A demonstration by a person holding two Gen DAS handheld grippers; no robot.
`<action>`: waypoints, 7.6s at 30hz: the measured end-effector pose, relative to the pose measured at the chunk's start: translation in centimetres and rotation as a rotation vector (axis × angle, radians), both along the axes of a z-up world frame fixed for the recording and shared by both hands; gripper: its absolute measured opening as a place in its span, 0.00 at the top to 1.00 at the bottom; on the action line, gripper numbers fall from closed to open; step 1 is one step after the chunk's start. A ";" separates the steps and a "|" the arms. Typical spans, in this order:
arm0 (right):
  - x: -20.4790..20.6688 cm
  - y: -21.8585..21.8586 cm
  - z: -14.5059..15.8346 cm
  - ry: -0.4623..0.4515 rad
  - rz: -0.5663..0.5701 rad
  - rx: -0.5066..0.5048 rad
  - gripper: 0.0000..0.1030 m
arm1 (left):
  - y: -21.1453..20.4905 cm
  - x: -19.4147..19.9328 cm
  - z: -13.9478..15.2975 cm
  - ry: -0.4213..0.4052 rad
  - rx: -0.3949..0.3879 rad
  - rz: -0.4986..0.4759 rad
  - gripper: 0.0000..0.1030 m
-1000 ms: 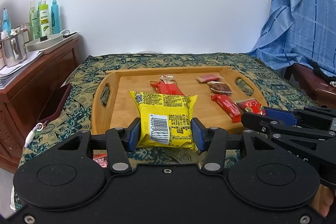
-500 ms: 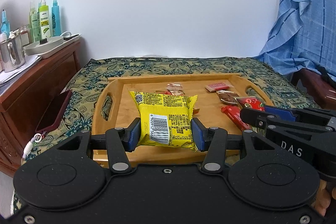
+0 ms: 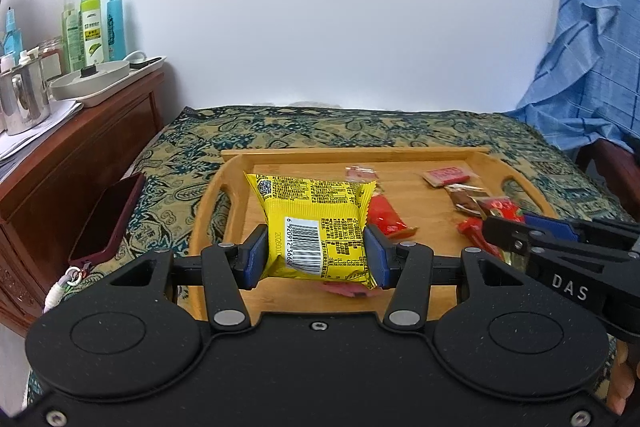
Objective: Organize snacks
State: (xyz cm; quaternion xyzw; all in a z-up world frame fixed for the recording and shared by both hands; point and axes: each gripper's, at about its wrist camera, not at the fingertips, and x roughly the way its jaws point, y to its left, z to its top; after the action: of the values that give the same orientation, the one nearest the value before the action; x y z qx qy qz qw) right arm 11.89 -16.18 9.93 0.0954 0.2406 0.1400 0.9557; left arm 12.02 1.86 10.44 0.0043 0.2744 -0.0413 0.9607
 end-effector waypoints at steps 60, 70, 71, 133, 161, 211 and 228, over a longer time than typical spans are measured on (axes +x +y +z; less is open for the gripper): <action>-0.1 3.2 -1.5 0.028 0.033 0.021 0.37 | 4.5 1.5 -1.7 0.116 0.008 0.081 0.23; -5.2 4.3 -3.1 0.006 0.049 0.019 0.36 | 7.6 -3.1 -4.1 0.158 0.019 0.156 0.19; -5.6 4.4 -3.3 0.003 0.052 0.019 0.36 | 7.8 -3.3 -4.4 0.161 0.016 0.156 0.18; -12.9 7.4 -7.5 -0.091 0.099 -0.119 0.43 | 6.1 -4.2 -7.9 0.152 -0.015 0.108 0.23; -16.5 3.8 -7.3 -0.090 0.022 -0.093 0.45 | 3.1 -7.6 -5.8 0.101 0.035 0.018 0.37; 2.6 -1.5 -1.0 -0.095 -0.080 0.007 0.44 | -0.2 8.5 -0.5 0.098 -0.012 0.064 0.37; 10.2 1.9 -3.1 0.101 0.023 -0.055 0.43 | 0.8 14.7 -3.7 0.204 -0.022 0.109 0.37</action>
State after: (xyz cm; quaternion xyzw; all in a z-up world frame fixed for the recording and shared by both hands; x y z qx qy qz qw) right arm 22.05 -14.31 6.81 0.0734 0.2935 0.1392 0.9429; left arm 26.75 2.63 6.79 -0.0254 0.3700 0.0080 0.9286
